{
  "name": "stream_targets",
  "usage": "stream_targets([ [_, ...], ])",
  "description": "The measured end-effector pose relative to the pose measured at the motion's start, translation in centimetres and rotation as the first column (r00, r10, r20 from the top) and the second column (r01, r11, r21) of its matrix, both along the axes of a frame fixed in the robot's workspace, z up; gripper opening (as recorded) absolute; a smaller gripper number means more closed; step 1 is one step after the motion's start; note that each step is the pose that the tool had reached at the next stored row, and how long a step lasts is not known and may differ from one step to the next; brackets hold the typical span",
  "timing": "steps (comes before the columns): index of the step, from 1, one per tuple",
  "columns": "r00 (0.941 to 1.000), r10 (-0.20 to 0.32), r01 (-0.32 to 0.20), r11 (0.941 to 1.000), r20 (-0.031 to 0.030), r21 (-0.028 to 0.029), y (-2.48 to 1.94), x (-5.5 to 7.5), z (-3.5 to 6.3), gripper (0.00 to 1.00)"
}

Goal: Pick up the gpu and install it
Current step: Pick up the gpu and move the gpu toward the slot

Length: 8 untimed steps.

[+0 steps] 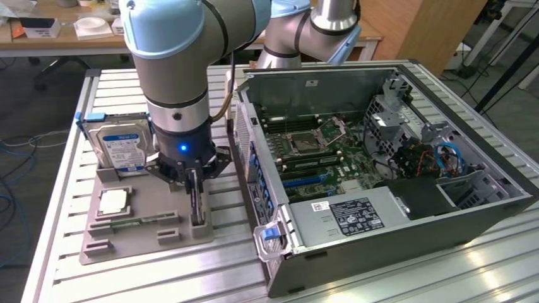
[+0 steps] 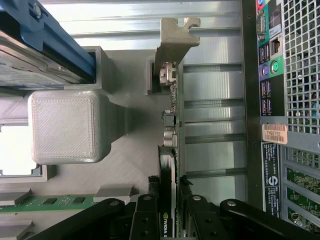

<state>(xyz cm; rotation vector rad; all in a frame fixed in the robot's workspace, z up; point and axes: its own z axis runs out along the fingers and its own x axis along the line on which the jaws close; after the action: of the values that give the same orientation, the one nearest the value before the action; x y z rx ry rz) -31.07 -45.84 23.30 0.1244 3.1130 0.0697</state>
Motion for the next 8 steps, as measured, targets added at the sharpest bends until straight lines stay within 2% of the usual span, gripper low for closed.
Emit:
stream_targets([
  [3,1.0,0.0,0.0,1.0,-0.0003,-0.0002,0.0,0.0,0.29,0.26],
  [8,1.0,0.0,0.0,1.0,-0.0003,-0.0002,0.0,0.0,1.33,0.26],
])
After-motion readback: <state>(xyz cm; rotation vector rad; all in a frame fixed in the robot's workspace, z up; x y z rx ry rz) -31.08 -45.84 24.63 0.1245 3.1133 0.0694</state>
